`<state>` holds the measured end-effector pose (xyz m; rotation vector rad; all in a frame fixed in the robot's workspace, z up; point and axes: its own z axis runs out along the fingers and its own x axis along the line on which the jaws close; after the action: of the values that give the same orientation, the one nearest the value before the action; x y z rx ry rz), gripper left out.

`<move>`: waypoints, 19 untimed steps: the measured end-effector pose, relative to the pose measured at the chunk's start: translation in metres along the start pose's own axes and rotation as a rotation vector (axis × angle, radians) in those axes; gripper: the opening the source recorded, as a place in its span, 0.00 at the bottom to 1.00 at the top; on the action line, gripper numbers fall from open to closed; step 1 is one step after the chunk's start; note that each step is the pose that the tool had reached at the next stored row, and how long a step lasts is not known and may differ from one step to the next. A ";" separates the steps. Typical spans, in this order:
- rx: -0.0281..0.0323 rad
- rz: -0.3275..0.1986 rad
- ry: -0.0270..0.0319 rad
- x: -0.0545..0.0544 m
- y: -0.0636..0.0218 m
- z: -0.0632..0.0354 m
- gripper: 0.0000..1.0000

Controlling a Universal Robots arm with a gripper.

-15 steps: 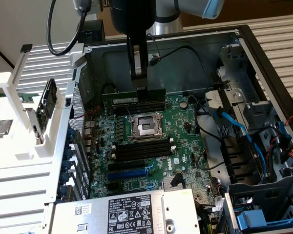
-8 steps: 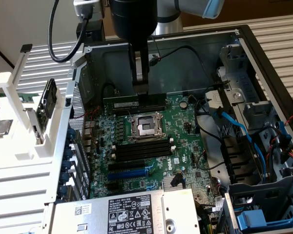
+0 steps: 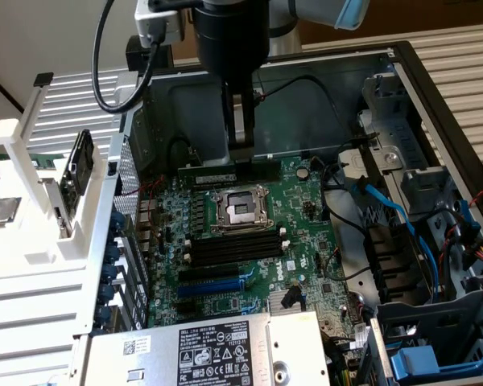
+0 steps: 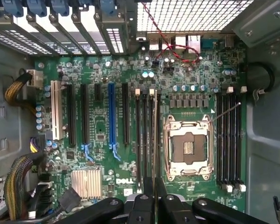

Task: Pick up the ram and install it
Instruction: 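Insert the ram into the slot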

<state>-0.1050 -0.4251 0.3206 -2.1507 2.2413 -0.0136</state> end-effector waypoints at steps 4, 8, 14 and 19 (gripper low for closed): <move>-0.0003 0.000 0.0004 0.000 0.0000 0.0018 0.13; -0.0004 0.000 0.0001 0.001 -0.0007 0.0077 0.13; 0.0030 0.000 -0.0002 0.001 0.0007 0.0217 0.13; 0.0055 -0.001 -0.0005 0.002 0.0028 0.0290 0.13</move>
<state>-0.1069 -0.4268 0.2915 -2.1493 2.2368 -0.0193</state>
